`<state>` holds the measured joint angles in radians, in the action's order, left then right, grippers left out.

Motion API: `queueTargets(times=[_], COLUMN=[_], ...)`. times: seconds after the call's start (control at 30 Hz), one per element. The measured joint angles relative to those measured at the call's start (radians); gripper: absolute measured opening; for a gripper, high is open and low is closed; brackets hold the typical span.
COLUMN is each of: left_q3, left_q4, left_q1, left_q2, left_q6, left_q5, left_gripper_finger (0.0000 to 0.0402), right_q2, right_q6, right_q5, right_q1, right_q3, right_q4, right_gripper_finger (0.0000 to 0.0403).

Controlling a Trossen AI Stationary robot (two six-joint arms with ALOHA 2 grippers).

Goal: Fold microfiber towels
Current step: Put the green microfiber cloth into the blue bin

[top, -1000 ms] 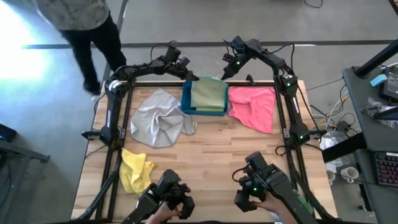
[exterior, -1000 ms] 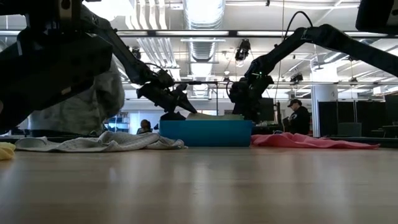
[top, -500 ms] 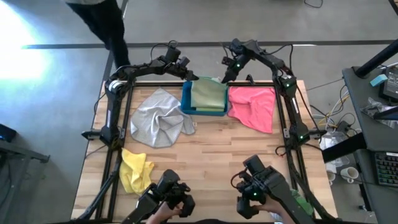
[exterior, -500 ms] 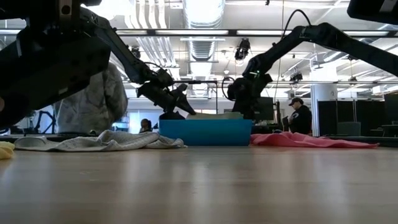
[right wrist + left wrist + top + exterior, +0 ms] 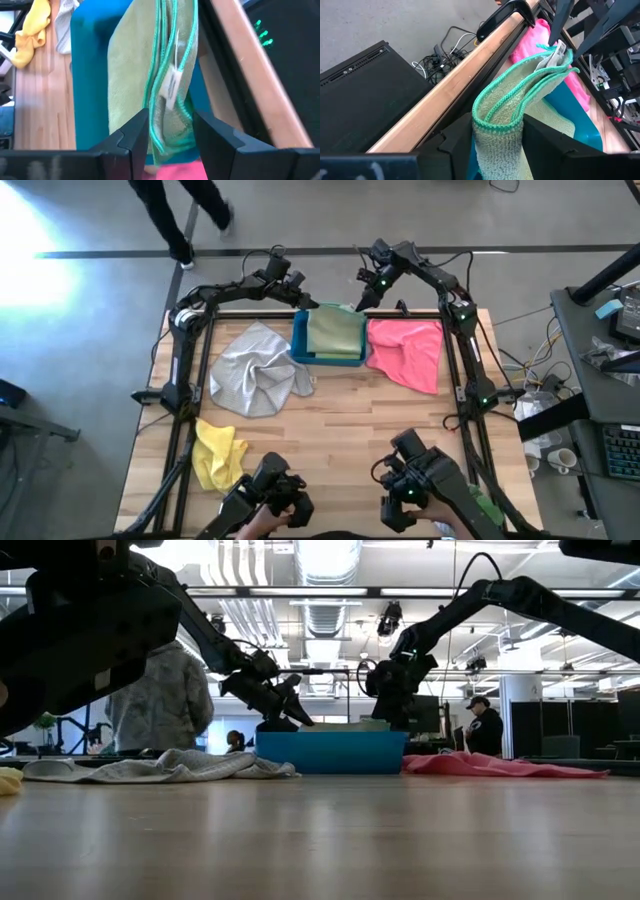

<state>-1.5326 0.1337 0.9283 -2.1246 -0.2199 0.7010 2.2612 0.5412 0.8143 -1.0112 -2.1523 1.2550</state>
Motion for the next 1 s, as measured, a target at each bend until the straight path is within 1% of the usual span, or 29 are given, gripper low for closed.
queueTargets(times=[0.1, 0.3, 0.5, 0.67, 0.77, 0.93, 1.0], left_q3=[0.000, 0.000, 0.000, -0.006, -0.012, -0.013, -0.013], left_q4=[-0.002, -0.023, -0.024, -0.022, -0.024, -0.025, -0.025], left_q1=[0.000, 0.000, 0.000, -0.002, -0.003, -0.006, -0.008], left_q2=[0.000, 0.000, 0.000, 0.000, 0.000, 0.000, 0.000], left_q6=[0.000, -0.001, -0.003, -0.003, -0.002, -0.002, -0.002], left_q5=[0.000, 0.001, 0.001, 0.001, 0.002, 0.001, 0.002], left_gripper_finger=[0.0146, 0.0146, 0.0146, 0.0146, 0.0146, 0.0146, 0.0146], right_q2=[0.000, 0.000, 0.000, 0.000, 0.000, 0.000, 0.000], right_q6=[0.030, 0.045, 0.046, 0.067, 0.070, 0.062, 0.062], right_q5=[-0.002, -0.011, -0.132, -0.161, -0.209, -0.213, -0.214], right_q1=[0.011, 0.035, 0.062, 0.072, 0.073, 0.073, 0.073], right_q3=[0.009, 0.009, 0.009, 0.008, 0.004, 0.003, 0.003], right_q4=[0.038, 0.035, 0.020, 0.019, 0.013, 0.009, 0.009], right_gripper_finger=[0.0141, 0.0141, 0.0141, 0.0134, 0.0105, 0.0030, 0.0015])
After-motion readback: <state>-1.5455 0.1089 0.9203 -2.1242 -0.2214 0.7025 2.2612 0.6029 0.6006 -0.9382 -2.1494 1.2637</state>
